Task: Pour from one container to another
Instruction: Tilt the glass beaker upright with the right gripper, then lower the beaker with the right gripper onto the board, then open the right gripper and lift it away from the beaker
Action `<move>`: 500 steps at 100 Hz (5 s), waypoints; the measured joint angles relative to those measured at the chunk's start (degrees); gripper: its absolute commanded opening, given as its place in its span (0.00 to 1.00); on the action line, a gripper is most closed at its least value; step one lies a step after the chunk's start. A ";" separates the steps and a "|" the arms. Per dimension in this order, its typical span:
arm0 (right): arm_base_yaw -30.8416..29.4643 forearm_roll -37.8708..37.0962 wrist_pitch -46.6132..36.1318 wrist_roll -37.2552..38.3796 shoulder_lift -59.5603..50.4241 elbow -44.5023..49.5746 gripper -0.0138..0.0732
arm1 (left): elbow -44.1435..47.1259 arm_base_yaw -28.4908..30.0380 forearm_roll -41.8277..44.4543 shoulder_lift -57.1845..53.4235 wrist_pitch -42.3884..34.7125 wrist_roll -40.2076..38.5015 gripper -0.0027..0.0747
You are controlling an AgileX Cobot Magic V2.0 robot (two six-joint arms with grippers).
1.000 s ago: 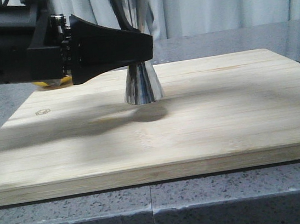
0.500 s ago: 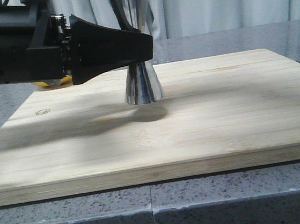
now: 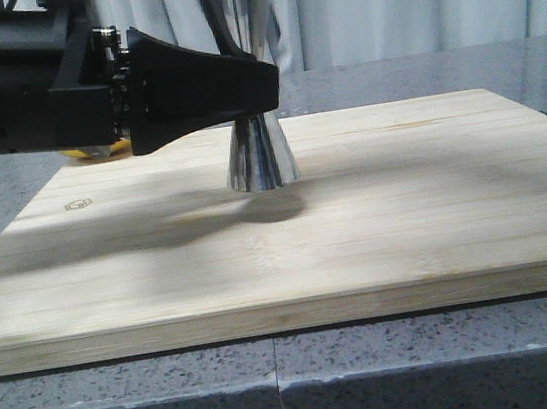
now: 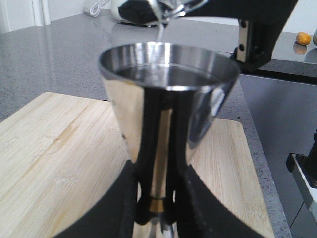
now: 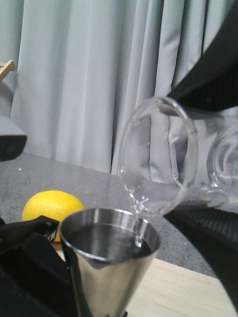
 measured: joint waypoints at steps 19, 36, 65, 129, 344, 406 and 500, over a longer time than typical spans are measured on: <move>0.00 5.70 0.00 0.00 0.00 0.00 0.38 | 0.00 0.00 0.00 0.00 0.00 0.00 0.01; 0.00 14.72 0.49 0.00 0.00 0.00 0.38 | 0.00 0.00 0.00 0.00 0.00 0.00 0.01; -0.24 39.70 1.30 0.00 0.00 0.00 0.38 | 0.00 0.00 0.00 0.00 0.00 0.00 0.01; -20.04 69.93 -13.16 4.15 1.30 5.26 0.38 | 0.00 0.00 0.23 0.00 0.00 0.00 0.01; -20.76 79.50 -53.48 5.52 29.08 19.28 0.32 | 0.00 0.00 1.05 0.00 0.00 0.00 0.01; -20.76 79.50 -54.02 5.55 29.08 19.58 0.55 | 0.00 0.00 1.14 0.00 0.00 0.00 0.01; -20.76 79.50 -52.87 6.59 29.08 20.35 0.71 | 0.00 0.00 1.14 0.00 0.00 0.00 0.01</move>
